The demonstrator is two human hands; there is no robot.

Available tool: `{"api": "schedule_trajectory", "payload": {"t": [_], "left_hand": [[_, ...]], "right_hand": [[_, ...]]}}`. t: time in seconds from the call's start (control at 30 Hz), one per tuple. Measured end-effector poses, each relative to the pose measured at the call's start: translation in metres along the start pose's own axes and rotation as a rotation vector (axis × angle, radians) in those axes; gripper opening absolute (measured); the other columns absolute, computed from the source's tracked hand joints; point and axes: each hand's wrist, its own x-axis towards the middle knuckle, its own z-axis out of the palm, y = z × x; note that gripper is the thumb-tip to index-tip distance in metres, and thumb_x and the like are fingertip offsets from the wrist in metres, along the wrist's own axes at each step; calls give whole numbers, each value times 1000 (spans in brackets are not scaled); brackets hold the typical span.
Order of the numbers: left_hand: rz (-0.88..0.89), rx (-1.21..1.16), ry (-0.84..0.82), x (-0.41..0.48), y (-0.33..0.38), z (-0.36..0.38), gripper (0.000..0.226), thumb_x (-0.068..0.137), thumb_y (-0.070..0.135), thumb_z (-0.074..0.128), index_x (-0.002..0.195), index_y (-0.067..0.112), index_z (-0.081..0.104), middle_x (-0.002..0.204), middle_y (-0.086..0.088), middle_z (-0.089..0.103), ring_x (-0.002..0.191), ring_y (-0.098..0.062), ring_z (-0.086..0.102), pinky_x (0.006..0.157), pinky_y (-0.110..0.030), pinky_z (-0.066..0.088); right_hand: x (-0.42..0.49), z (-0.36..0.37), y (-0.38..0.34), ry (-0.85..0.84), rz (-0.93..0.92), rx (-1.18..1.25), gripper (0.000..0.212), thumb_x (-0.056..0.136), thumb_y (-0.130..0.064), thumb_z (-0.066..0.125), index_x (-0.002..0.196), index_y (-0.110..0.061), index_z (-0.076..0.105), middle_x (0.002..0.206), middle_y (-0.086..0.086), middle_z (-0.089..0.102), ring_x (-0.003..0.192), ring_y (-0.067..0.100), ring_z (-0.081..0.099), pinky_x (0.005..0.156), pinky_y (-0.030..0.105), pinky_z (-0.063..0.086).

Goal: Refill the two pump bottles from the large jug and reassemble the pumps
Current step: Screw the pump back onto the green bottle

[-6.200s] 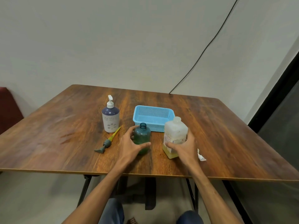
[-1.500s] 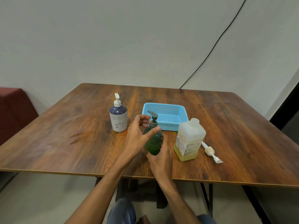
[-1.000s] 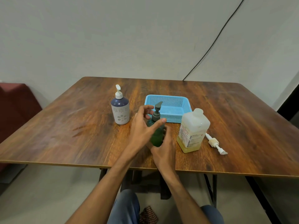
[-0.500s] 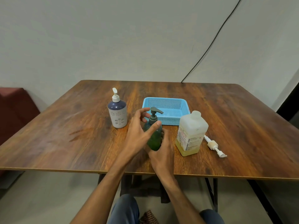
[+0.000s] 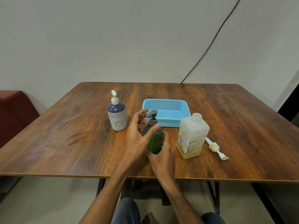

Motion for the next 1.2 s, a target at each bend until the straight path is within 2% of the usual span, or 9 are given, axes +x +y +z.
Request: {"api": "schedule_trajectory", "payload": {"t": [0.13, 0.27, 0.4, 0.5, 0.6, 0.77, 0.87, 1.03, 1.2], "left_hand": [[13, 39, 155, 1, 1, 9, 34, 84, 20, 81, 113, 16, 64, 109, 5, 70, 100, -8, 68, 82, -25, 56], [40, 2, 81, -4, -1, 4, 28, 97, 11, 65, 124, 13, 66, 115, 2, 71, 105, -7, 68, 84, -21, 56], [-5, -46, 72, -7, 2, 5, 41, 94, 25, 67, 134, 25, 59, 127, 4, 66, 115, -7, 64, 87, -20, 56], [16, -18, 181, -4, 2, 12, 47, 81, 25, 83, 123, 18, 62, 115, 4, 67, 105, -9, 66, 84, -24, 57], [27, 7, 200, -2, 0, 14, 32, 83, 16, 82, 110, 15, 64, 104, 5, 69, 98, -10, 68, 82, -28, 57], [38, 57, 143, -9, -11, 12, 32, 99, 26, 62, 130, 23, 64, 123, 2, 68, 115, -17, 65, 96, -44, 57], [19, -14, 193, -15, -7, 20, 37, 102, 26, 59, 139, 24, 56, 130, 3, 64, 121, -12, 63, 98, -40, 57], [30, -10, 319, -11, -3, 27, 39, 84, 29, 81, 115, 21, 59, 114, 3, 64, 110, -15, 64, 92, -42, 57], [56, 39, 253, -12, -5, 23, 26, 94, 15, 70, 119, 19, 65, 117, 5, 69, 112, -15, 66, 94, -45, 56]], "right_hand": [[-1, 0, -1, 21, -6, 2, 76, 76, -41, 83, 138, -39, 41, 127, -13, 59, 117, 7, 57, 90, 39, 57], [-2, -1, -3, 17, -3, 9, 74, 75, -48, 76, 139, -41, 40, 124, -14, 60, 114, 7, 59, 88, 41, 57], [-1, -1, -3, 7, 7, -3, 78, 75, -43, 81, 140, -41, 39, 128, -13, 60, 118, 9, 58, 90, 40, 57], [0, 1, -2, 21, 15, -12, 78, 77, -37, 83, 140, -41, 38, 126, -12, 60, 115, 8, 59, 87, 38, 59], [0, 2, -1, 23, 14, -17, 77, 78, -35, 83, 141, -41, 37, 125, -12, 60, 114, 8, 60, 86, 38, 59], [1, 1, 1, 40, 6, -24, 68, 81, -28, 80, 136, -41, 42, 119, -13, 62, 109, 7, 60, 84, 40, 58], [1, 2, 2, 46, 2, -21, 64, 84, -27, 77, 135, -42, 42, 119, -14, 62, 108, 6, 60, 84, 40, 58], [2, 3, 3, 32, 12, -37, 72, 84, -25, 78, 142, -40, 38, 126, -13, 61, 115, 6, 60, 88, 37, 59], [2, 3, 4, 35, 5, -18, 69, 84, -25, 78, 139, -41, 40, 121, -14, 62, 111, 6, 61, 85, 39, 59]]}}
